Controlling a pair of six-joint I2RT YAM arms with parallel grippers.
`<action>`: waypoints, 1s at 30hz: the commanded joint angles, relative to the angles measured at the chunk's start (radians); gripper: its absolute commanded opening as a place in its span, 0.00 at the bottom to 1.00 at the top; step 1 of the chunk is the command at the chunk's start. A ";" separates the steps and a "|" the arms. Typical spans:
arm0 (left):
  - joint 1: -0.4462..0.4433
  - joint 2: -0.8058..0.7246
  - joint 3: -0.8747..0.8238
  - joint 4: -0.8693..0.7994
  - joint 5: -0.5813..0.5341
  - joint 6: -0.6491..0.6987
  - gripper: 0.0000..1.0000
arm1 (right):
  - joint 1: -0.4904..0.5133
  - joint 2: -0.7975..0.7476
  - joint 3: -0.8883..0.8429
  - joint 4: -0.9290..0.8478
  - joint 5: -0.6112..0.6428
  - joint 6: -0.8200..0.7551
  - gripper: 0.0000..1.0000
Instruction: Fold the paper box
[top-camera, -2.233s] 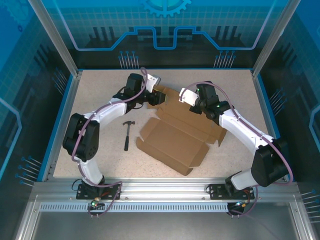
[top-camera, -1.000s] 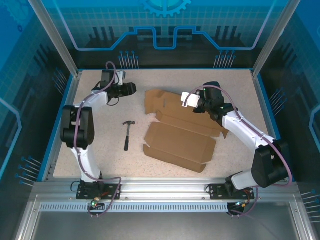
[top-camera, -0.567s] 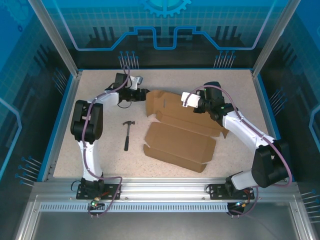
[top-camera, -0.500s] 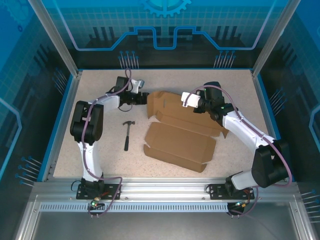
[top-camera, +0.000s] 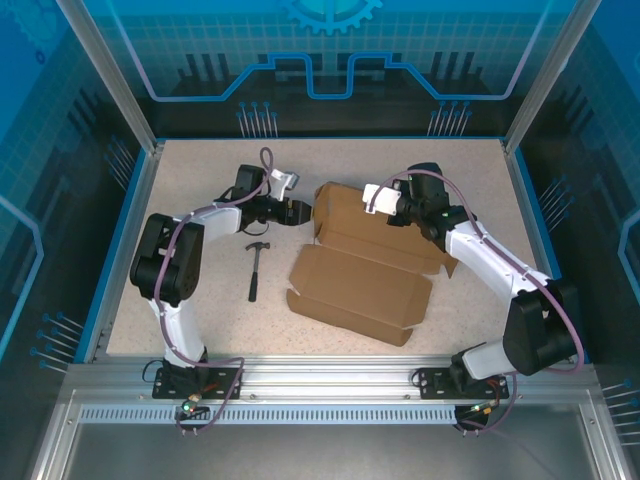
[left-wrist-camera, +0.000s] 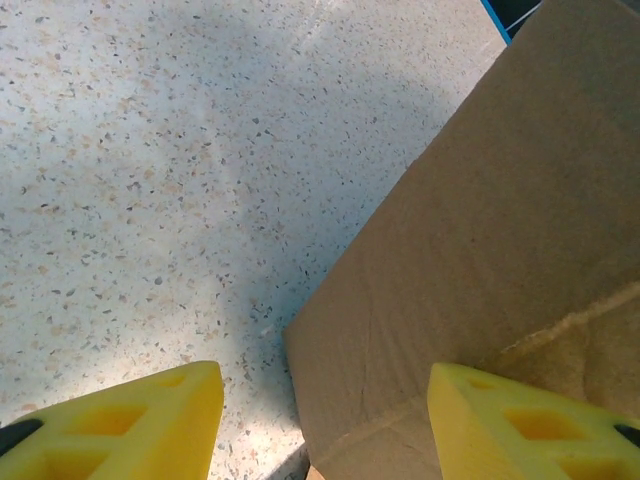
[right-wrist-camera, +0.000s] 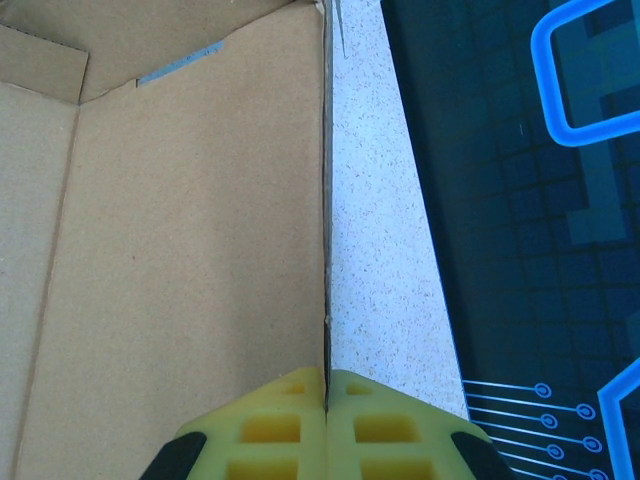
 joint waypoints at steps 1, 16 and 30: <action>-0.020 -0.039 -0.017 0.002 0.028 0.077 0.58 | -0.014 0.012 0.035 -0.027 -0.013 -0.007 0.00; -0.030 -0.073 -0.061 -0.038 -0.010 0.152 0.58 | 0.009 0.005 -0.033 0.048 0.044 -0.094 0.00; -0.030 -0.062 0.011 -0.112 -0.006 0.188 0.58 | 0.059 0.007 -0.129 0.317 0.093 -0.166 0.00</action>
